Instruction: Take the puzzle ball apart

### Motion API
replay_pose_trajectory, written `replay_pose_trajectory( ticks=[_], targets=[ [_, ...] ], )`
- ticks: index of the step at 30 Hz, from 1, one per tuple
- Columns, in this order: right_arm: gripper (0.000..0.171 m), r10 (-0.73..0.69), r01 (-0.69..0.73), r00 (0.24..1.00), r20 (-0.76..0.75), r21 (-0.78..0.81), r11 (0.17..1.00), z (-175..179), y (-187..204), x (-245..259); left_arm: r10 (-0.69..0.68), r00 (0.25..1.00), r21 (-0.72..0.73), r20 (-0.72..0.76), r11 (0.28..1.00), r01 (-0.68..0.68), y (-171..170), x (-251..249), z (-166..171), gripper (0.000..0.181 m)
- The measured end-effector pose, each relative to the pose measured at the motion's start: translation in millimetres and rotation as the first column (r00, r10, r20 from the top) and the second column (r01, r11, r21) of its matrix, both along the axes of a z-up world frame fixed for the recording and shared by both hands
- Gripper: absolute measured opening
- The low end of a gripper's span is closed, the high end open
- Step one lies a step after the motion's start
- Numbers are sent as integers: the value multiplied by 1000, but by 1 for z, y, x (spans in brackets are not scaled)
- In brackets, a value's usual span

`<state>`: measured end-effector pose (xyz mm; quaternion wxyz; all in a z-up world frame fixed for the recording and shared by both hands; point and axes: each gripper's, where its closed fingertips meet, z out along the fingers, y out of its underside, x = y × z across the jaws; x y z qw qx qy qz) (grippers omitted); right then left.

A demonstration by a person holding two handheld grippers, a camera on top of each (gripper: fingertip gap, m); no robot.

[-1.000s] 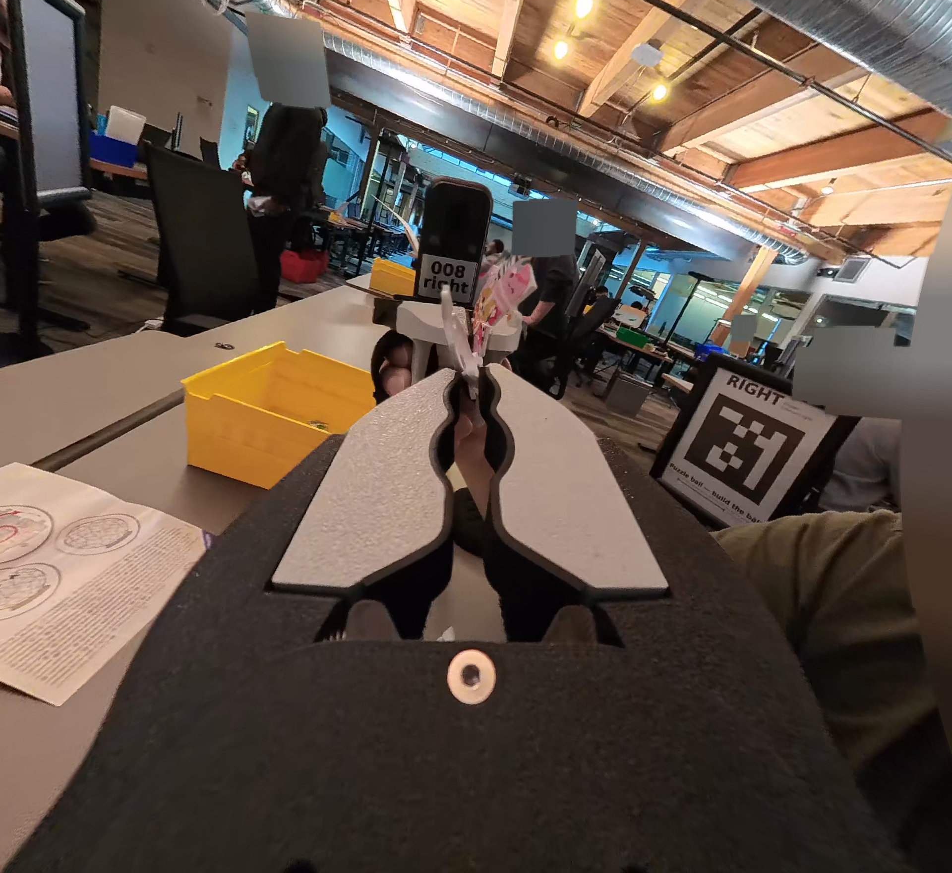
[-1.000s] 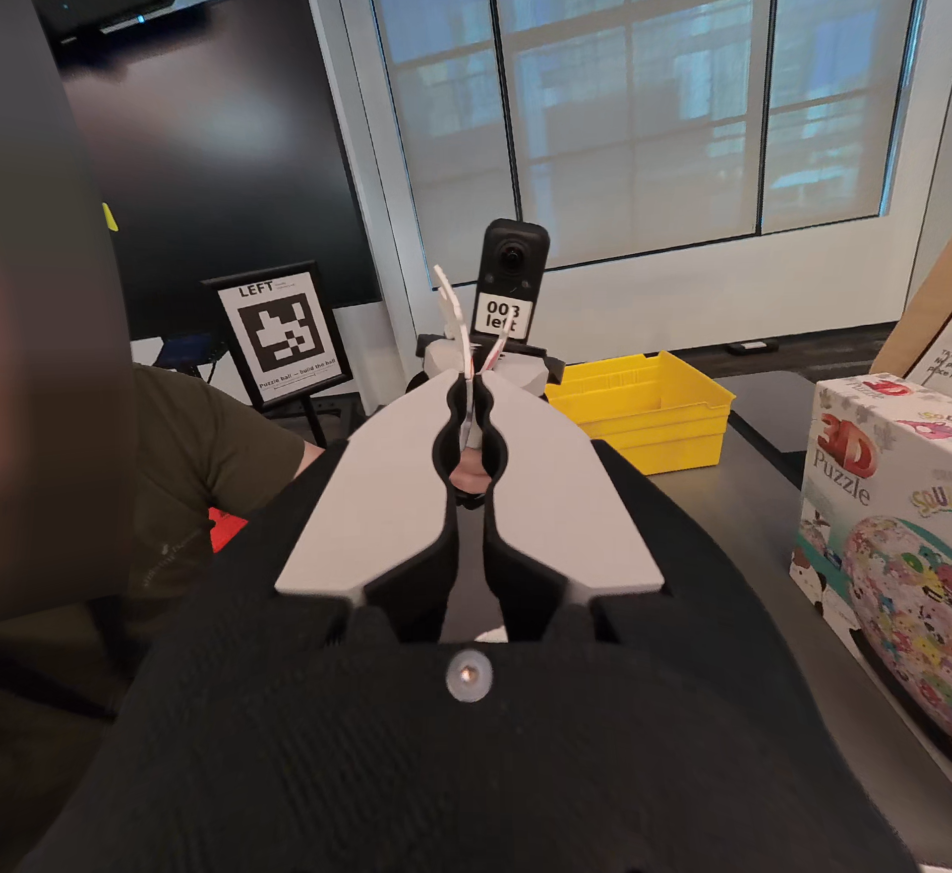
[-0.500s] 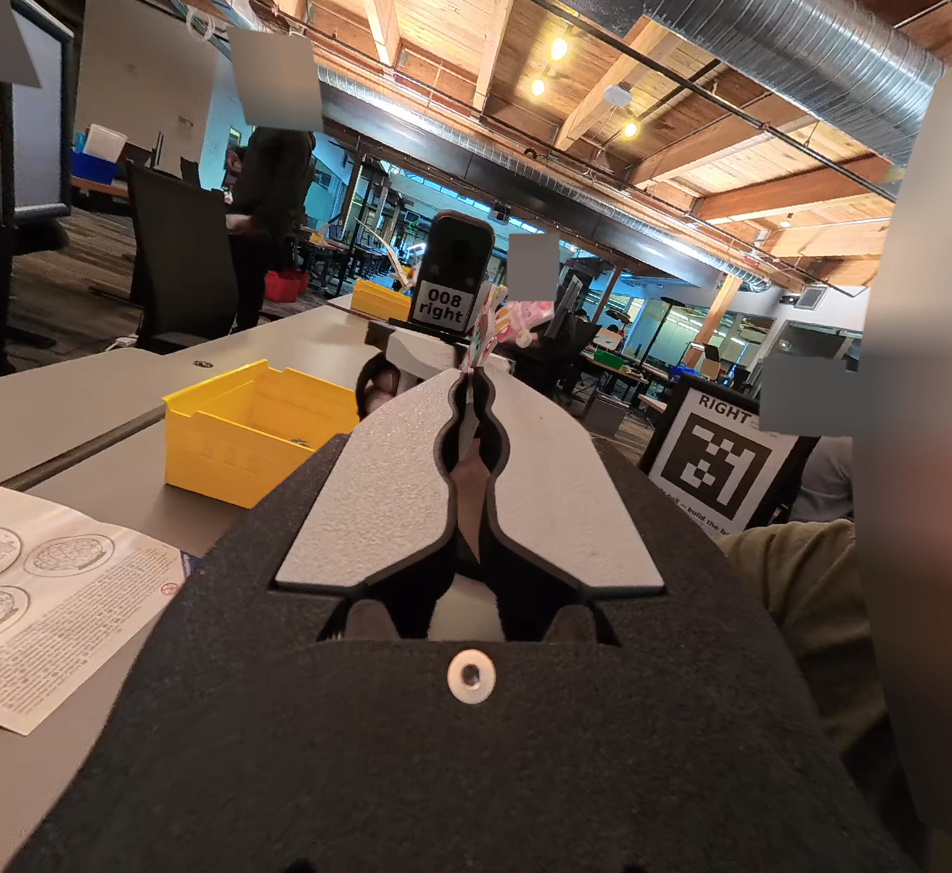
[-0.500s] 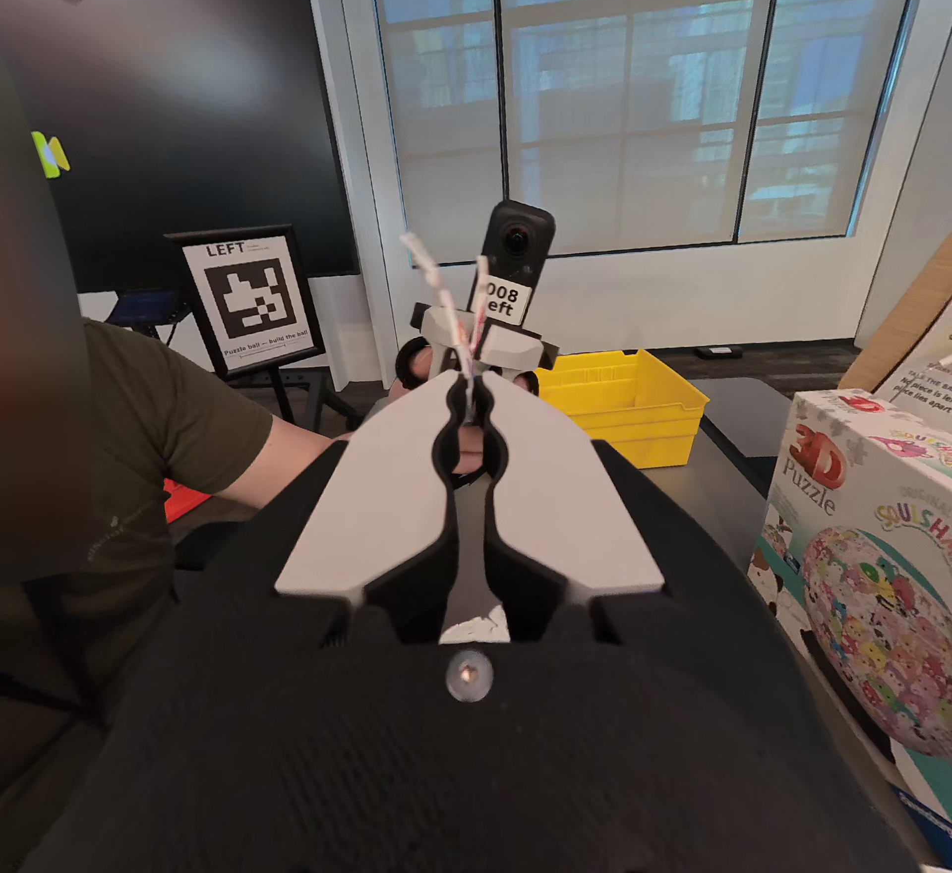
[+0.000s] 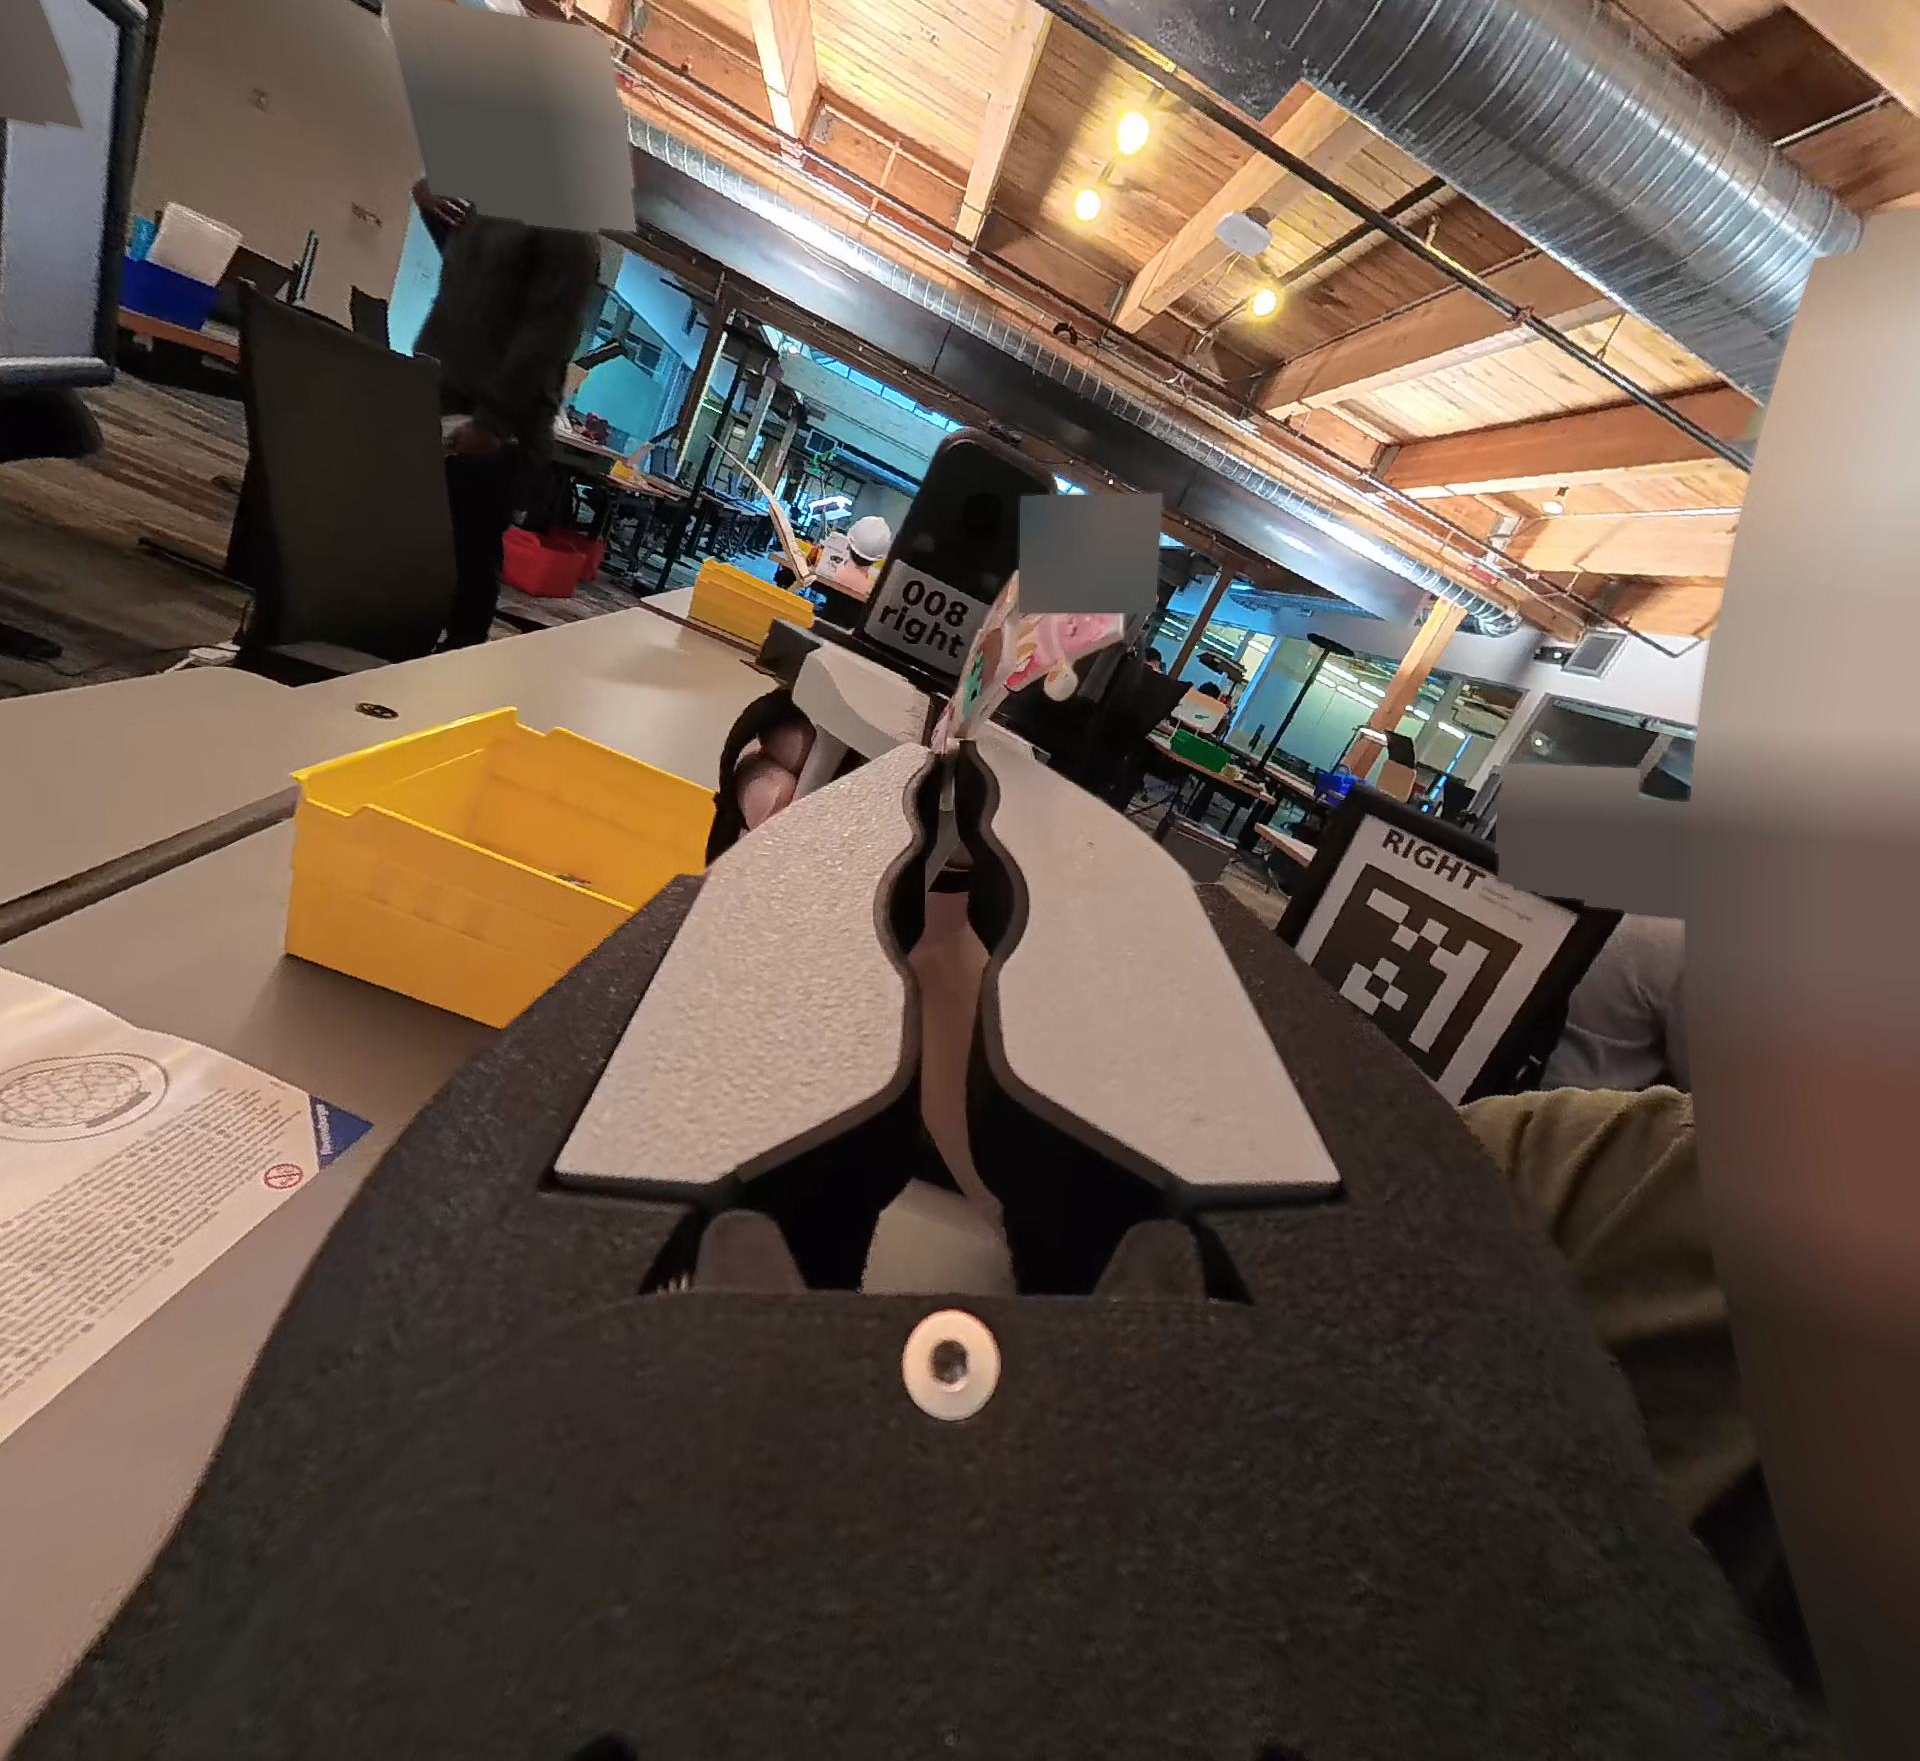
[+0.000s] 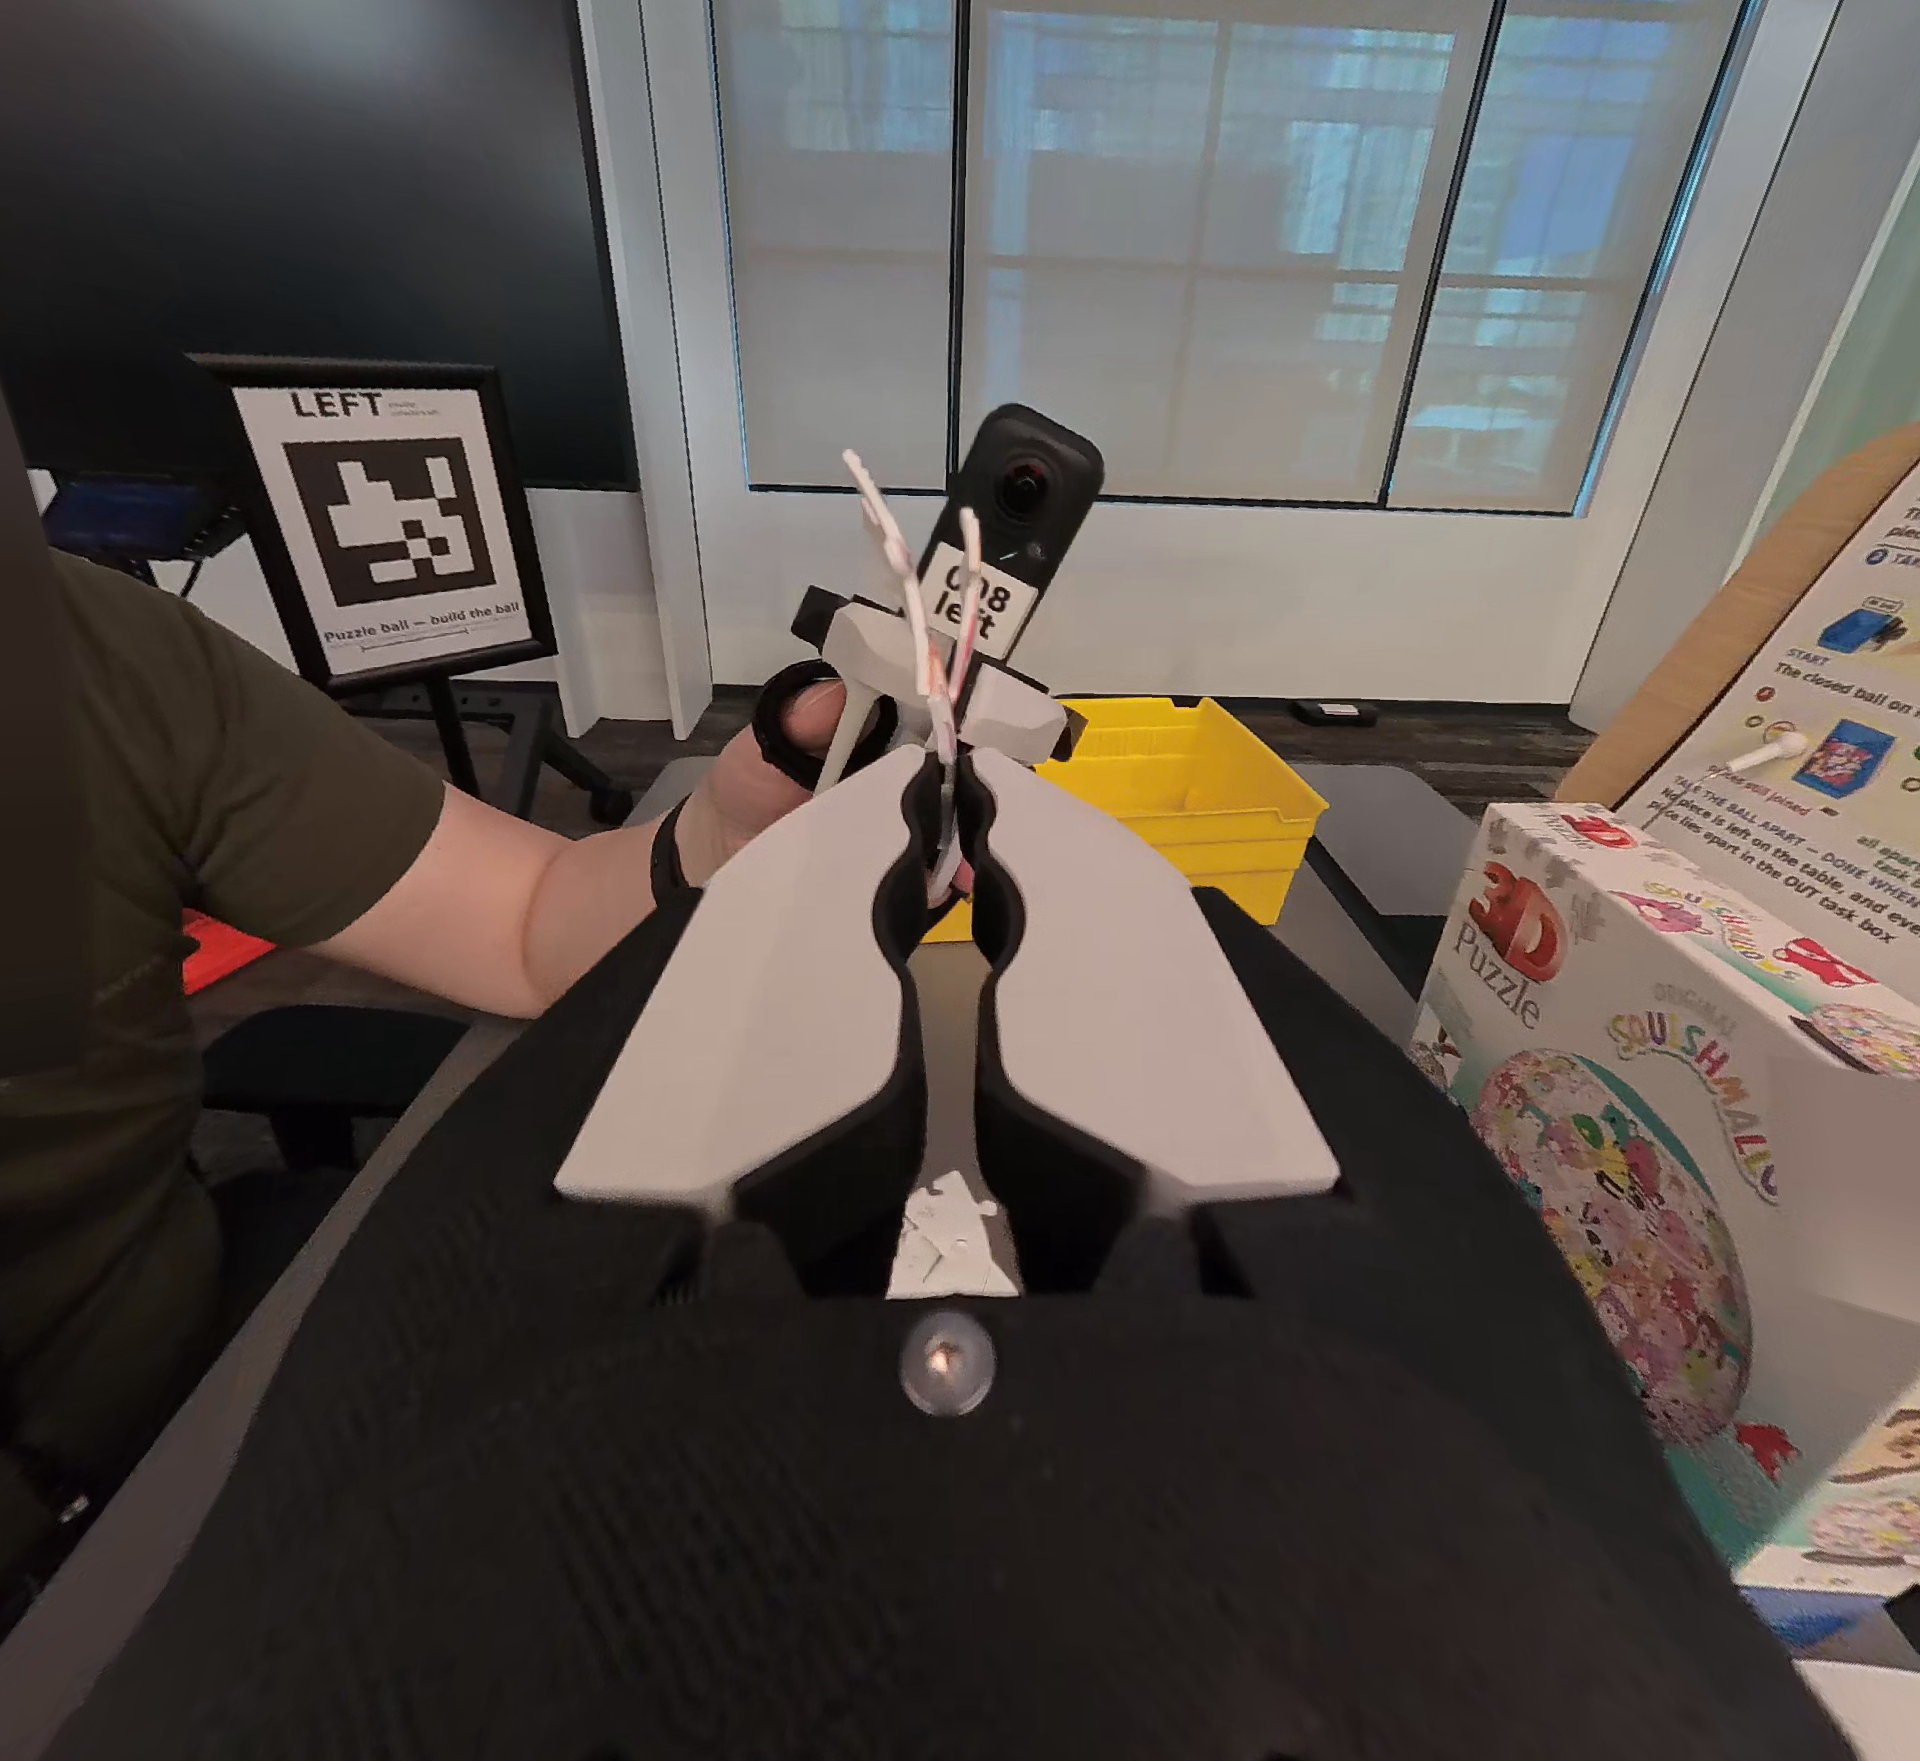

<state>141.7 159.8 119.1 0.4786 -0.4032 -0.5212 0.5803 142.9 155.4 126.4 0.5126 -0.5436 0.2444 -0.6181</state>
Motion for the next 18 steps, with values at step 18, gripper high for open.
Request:
replay_pose_trajectory(
  ticks=[18],
  targets=[
    [3,-146,133,988,55,182,974,-7,6,-1,-32,995,-158,92,986,46,9,-5,-5,2]
  ],
)
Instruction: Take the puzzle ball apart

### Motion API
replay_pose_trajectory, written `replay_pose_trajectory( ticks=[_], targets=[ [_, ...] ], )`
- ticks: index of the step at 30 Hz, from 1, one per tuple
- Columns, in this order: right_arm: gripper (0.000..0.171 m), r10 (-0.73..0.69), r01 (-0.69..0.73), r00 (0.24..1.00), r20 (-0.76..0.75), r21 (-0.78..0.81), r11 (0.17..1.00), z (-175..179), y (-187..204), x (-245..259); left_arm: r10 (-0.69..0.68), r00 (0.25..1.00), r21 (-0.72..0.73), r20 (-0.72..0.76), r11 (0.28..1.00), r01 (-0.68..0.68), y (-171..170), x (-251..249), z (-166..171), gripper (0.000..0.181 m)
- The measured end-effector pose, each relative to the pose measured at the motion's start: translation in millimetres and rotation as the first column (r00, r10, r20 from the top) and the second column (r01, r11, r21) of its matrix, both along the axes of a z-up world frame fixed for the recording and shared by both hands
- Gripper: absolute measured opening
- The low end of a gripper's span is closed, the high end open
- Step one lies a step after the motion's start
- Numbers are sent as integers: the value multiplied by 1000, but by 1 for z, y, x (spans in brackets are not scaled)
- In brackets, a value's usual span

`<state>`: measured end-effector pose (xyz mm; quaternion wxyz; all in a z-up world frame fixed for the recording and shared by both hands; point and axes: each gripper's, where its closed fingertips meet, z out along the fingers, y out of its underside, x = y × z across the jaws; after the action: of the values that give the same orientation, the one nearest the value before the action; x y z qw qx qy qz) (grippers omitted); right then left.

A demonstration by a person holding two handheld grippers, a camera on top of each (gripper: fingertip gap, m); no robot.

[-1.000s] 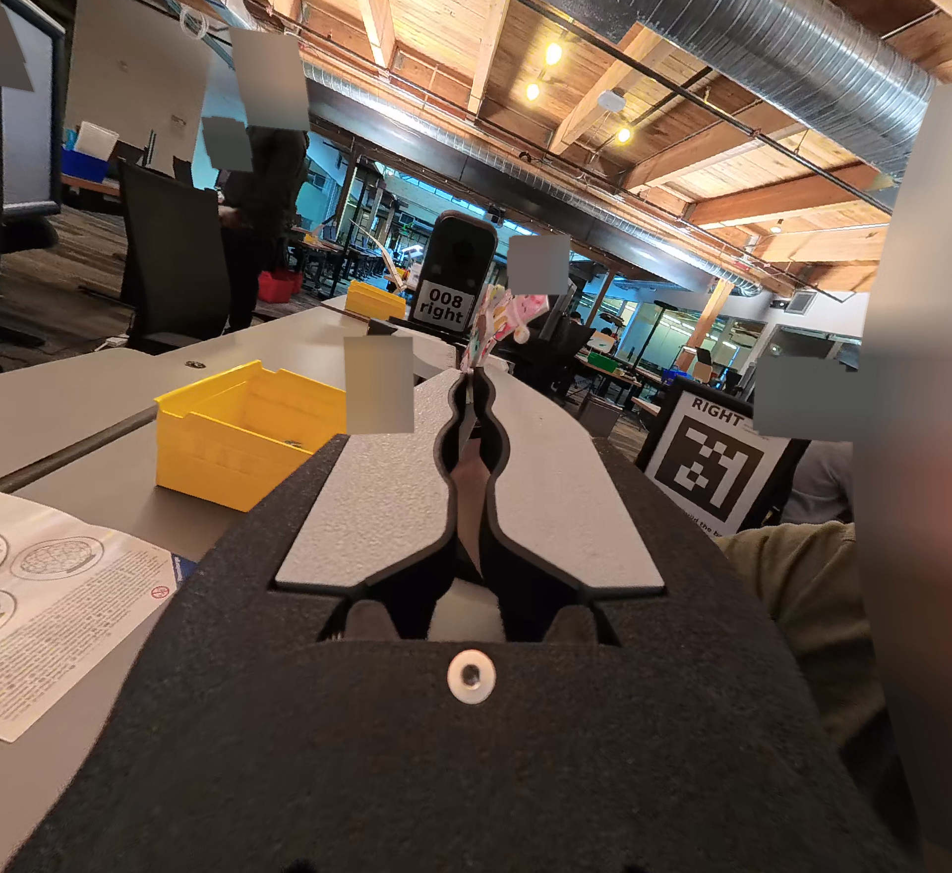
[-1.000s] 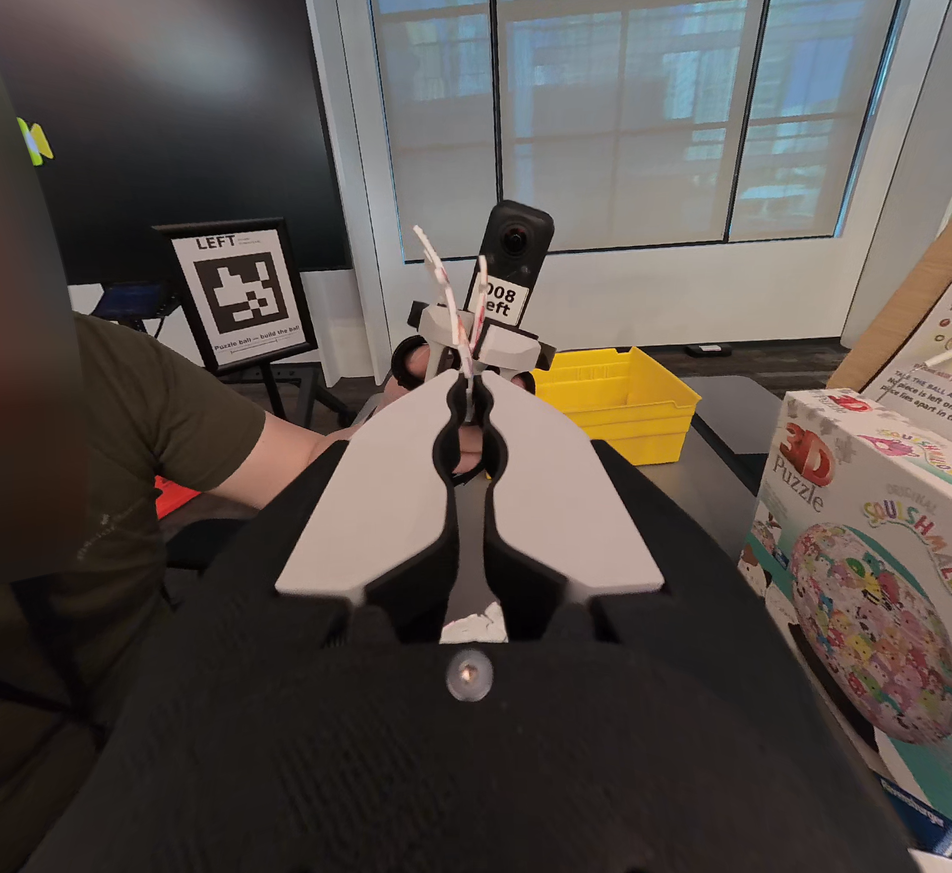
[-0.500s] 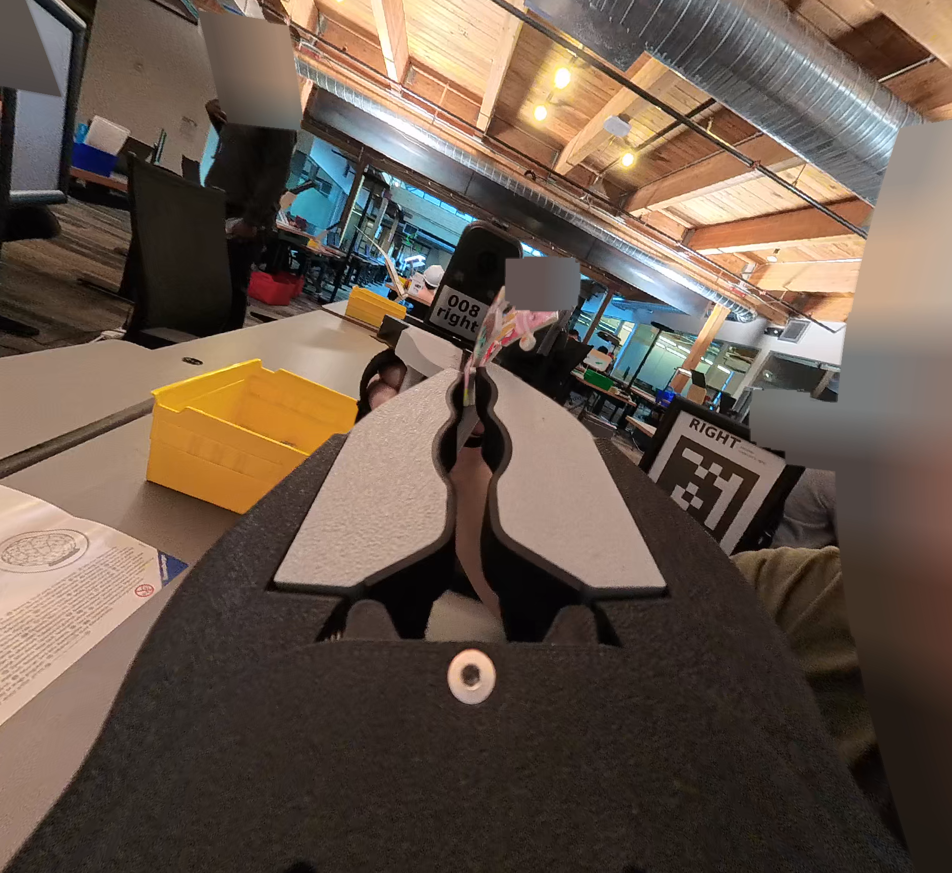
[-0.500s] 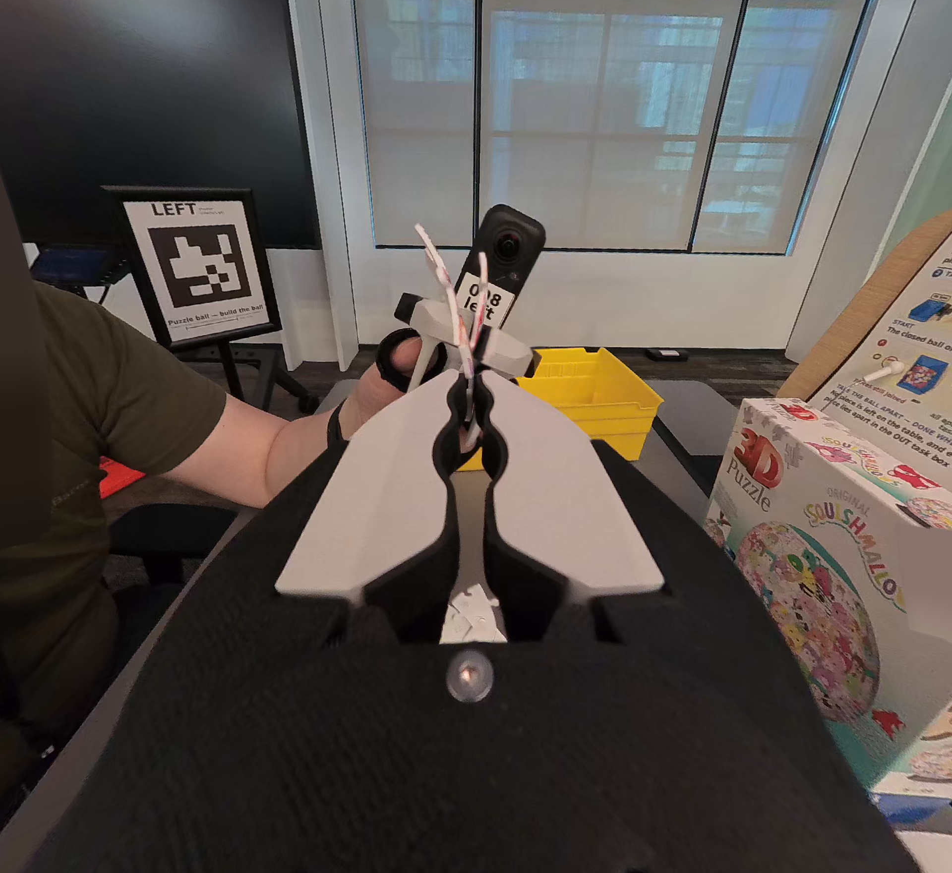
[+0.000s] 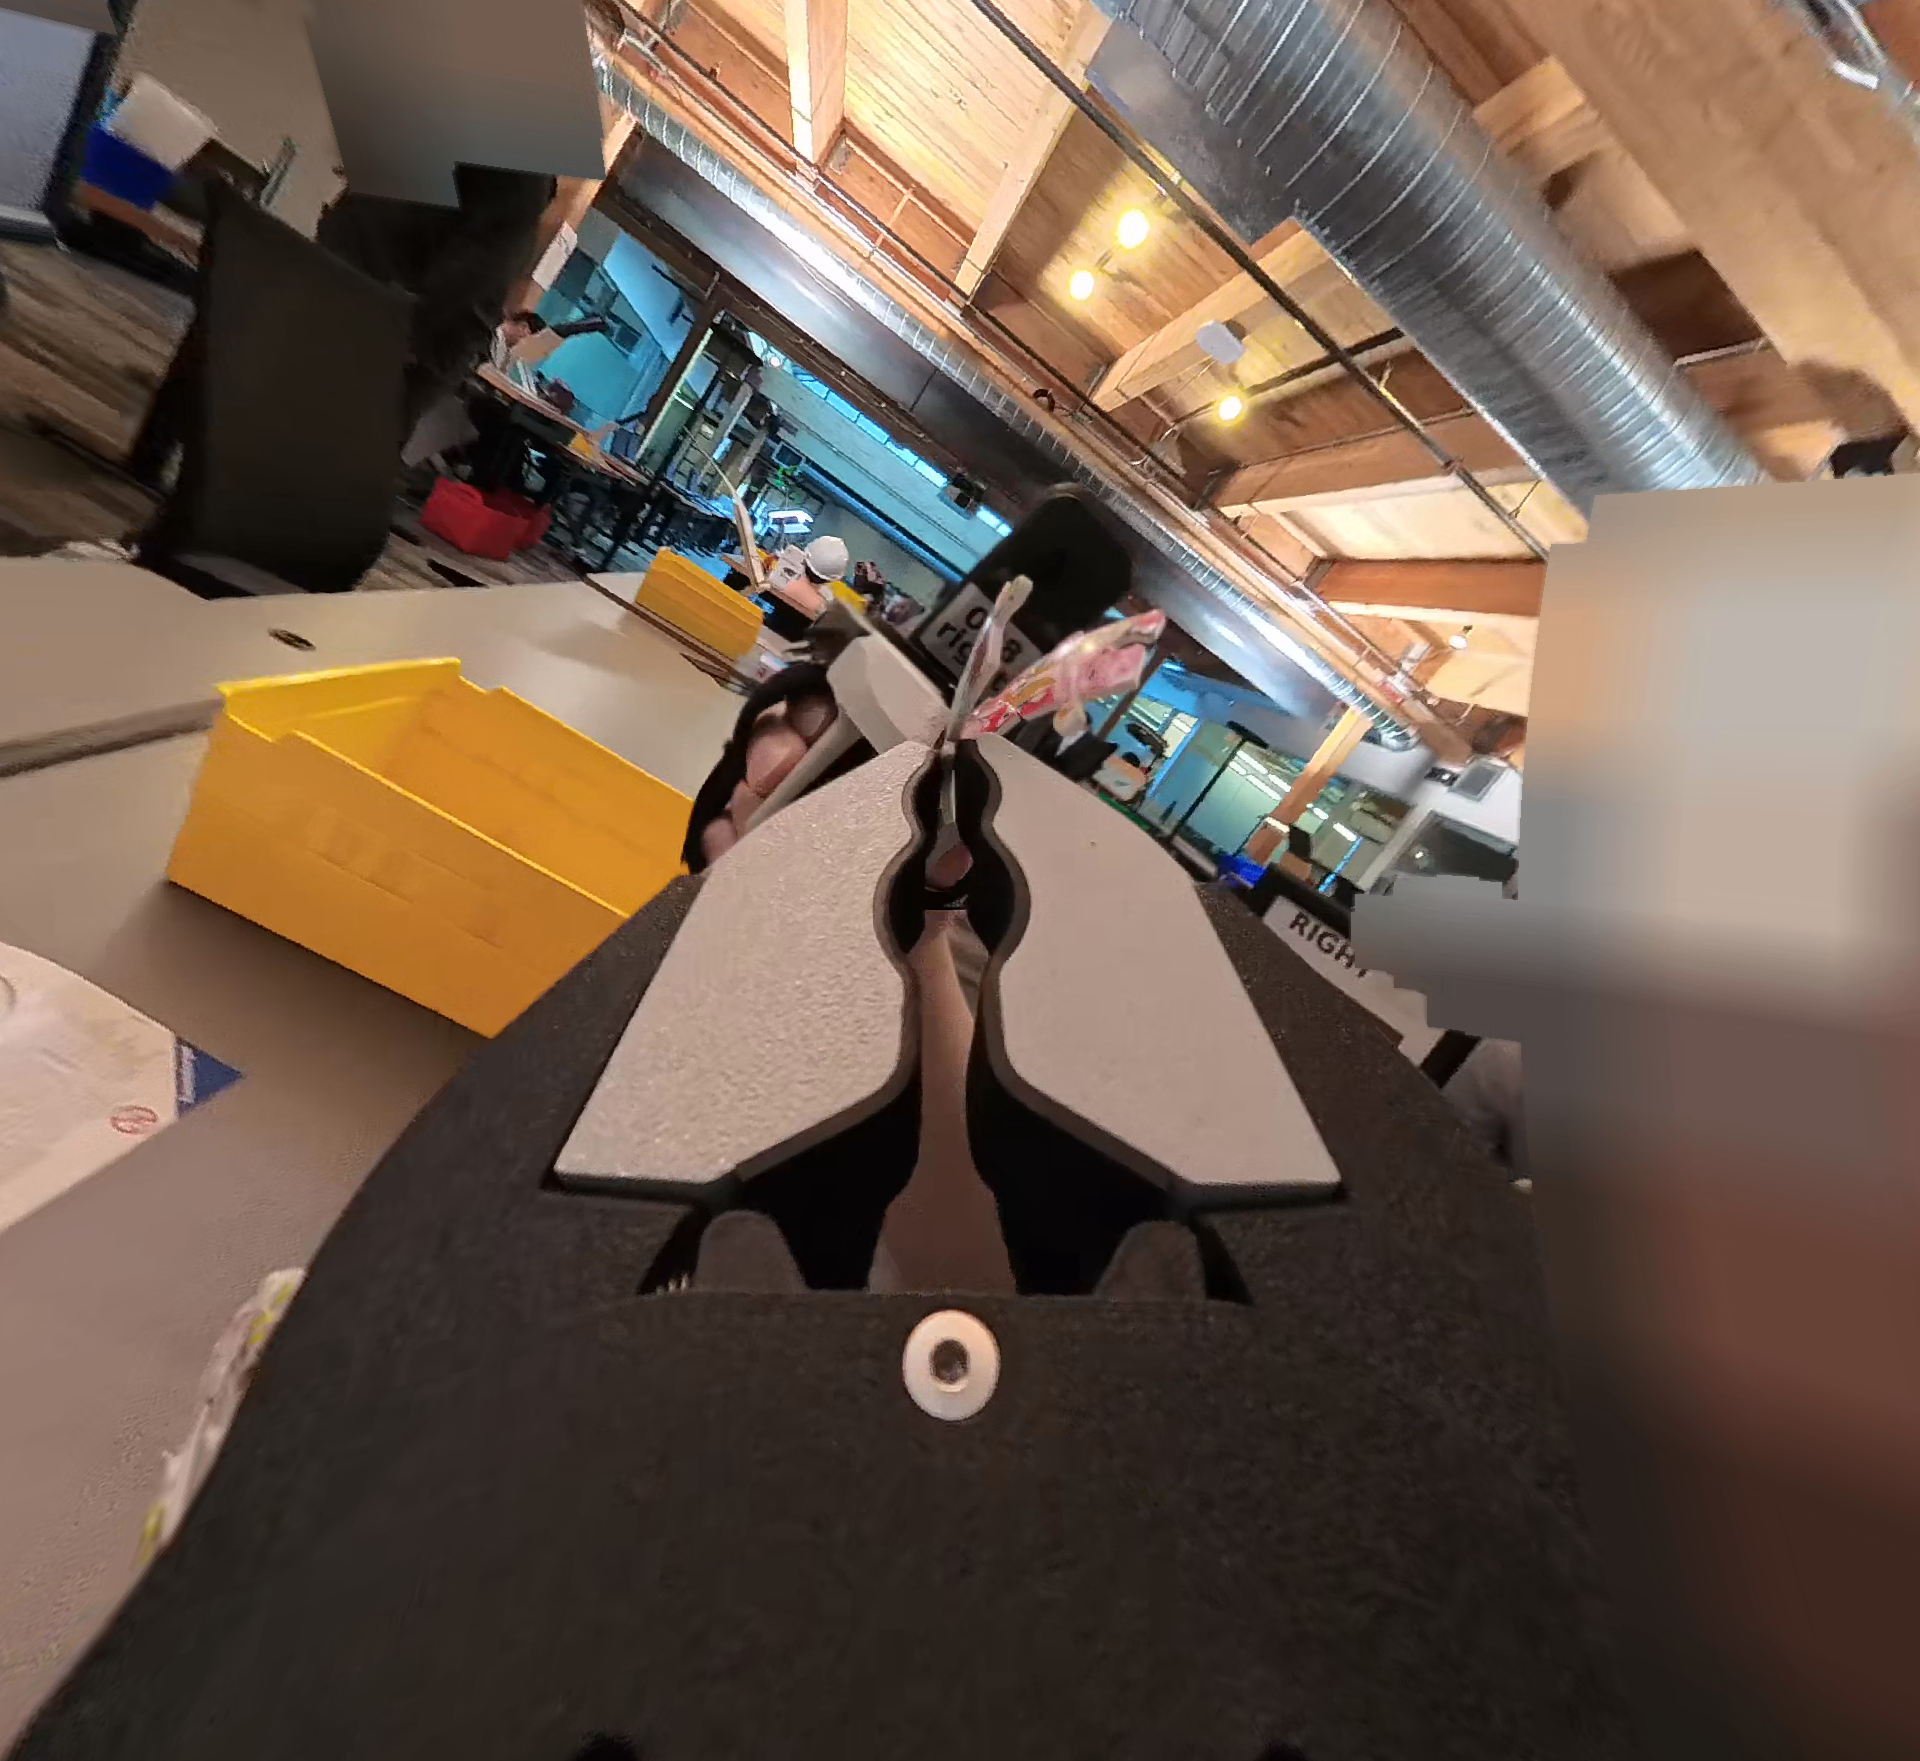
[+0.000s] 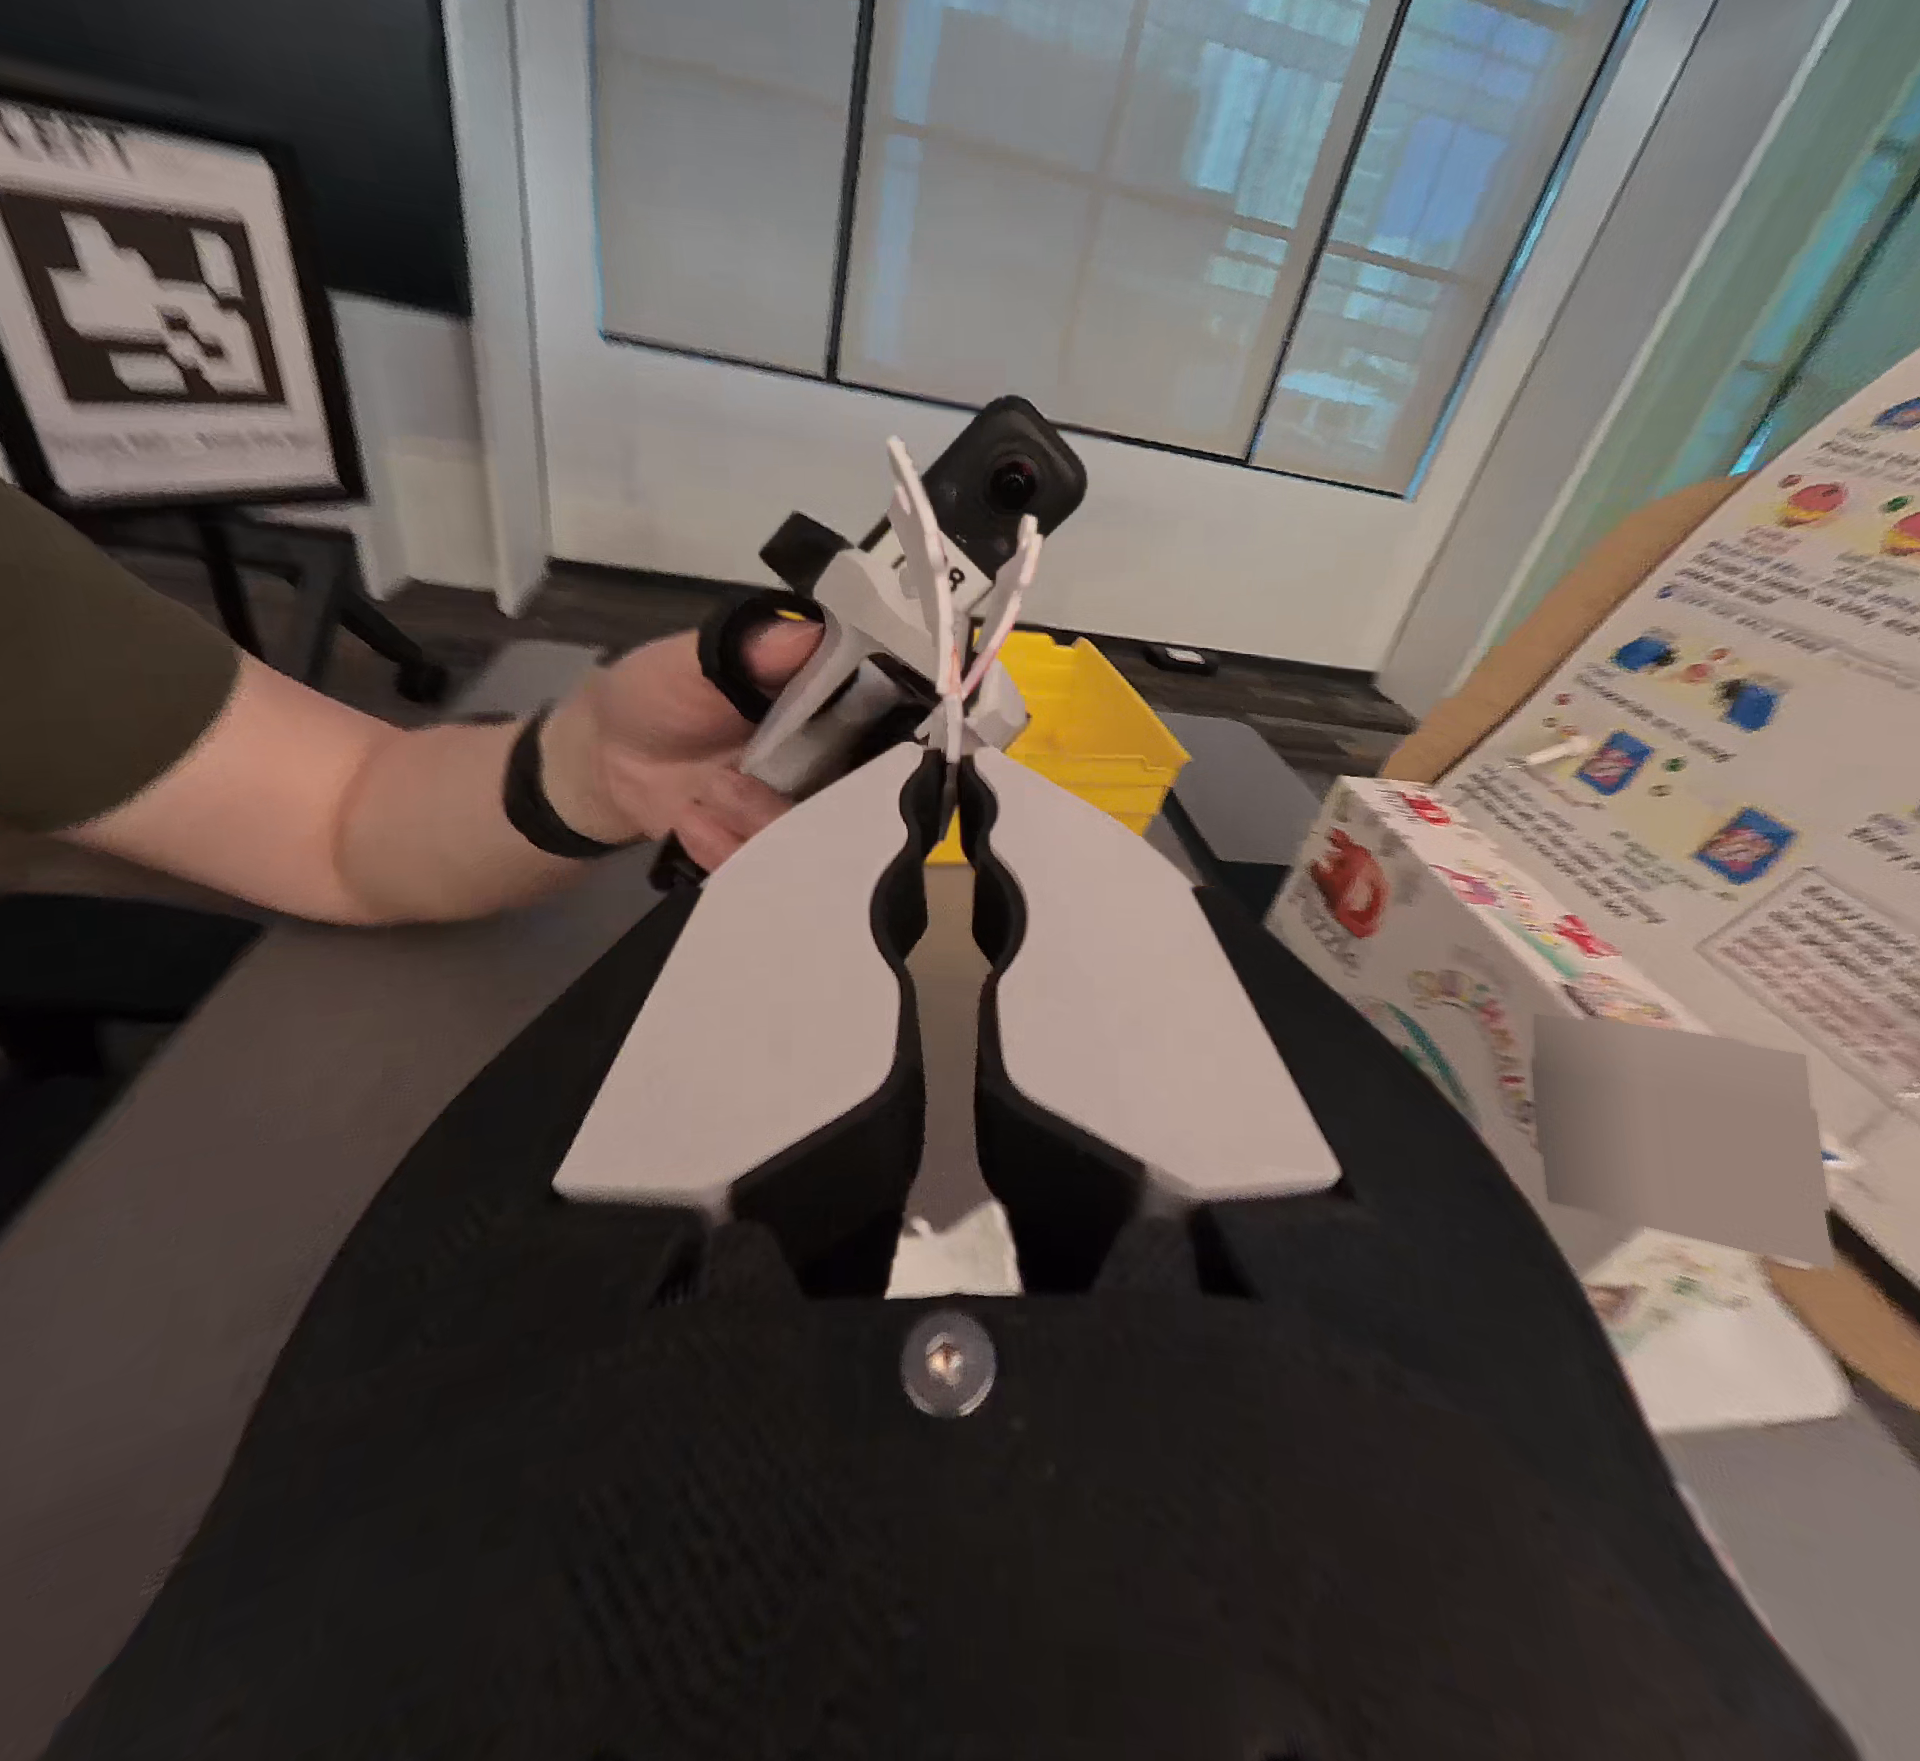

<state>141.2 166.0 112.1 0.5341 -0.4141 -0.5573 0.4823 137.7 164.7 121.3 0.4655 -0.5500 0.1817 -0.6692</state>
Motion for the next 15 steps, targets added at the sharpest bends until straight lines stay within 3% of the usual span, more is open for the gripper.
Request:
replay_pose_trajectory(
  ticks=[3,11,15],
  targets=[
    [3,-79,70,995,55,140,988,-6,2,3,-7,1000,-41,-18,999,6,3,2,-7,3],
    [3,-87,52,991,101,305,951,-9,-9,14,-105,994,-100,-23,990,102,-7,14,-11,3],
    [3,-198,95,970,142,529,843,-18,-7,24,-123,990,-128,-68,985,113,-7,17,-20,2]
  ],
)
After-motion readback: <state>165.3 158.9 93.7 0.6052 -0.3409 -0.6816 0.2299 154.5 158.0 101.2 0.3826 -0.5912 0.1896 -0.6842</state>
